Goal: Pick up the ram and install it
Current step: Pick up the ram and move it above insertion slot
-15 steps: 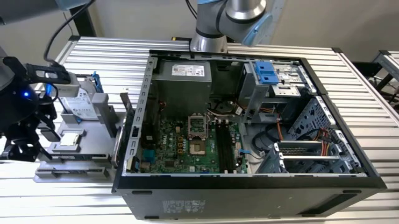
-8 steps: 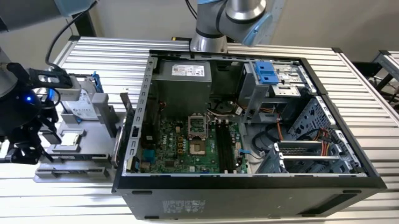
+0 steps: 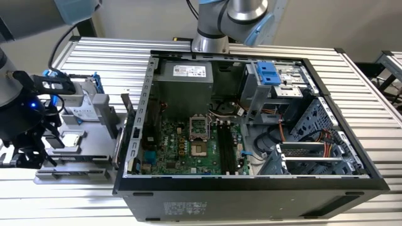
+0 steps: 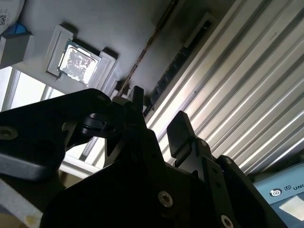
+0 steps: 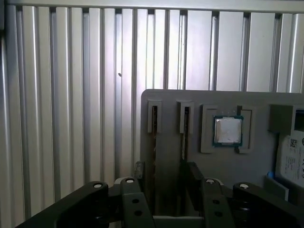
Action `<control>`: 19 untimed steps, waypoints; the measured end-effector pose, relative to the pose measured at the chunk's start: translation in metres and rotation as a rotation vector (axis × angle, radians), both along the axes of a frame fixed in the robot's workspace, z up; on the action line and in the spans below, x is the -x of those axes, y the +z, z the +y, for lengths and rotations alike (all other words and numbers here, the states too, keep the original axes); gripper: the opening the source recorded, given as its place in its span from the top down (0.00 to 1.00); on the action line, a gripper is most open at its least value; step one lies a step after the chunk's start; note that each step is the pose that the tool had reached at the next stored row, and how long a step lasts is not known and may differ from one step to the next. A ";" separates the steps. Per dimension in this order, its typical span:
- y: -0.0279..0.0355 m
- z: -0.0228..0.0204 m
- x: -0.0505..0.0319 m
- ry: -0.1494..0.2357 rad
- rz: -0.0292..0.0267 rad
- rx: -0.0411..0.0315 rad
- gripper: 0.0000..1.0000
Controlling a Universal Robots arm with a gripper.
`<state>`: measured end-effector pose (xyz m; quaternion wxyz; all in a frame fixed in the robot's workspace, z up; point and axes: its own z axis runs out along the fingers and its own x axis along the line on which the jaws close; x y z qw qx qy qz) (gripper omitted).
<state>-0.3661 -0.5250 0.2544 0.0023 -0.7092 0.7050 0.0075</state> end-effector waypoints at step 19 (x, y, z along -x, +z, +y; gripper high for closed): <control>-0.0246 -0.0019 0.0011 -0.008 0.0000 0.0000 0.00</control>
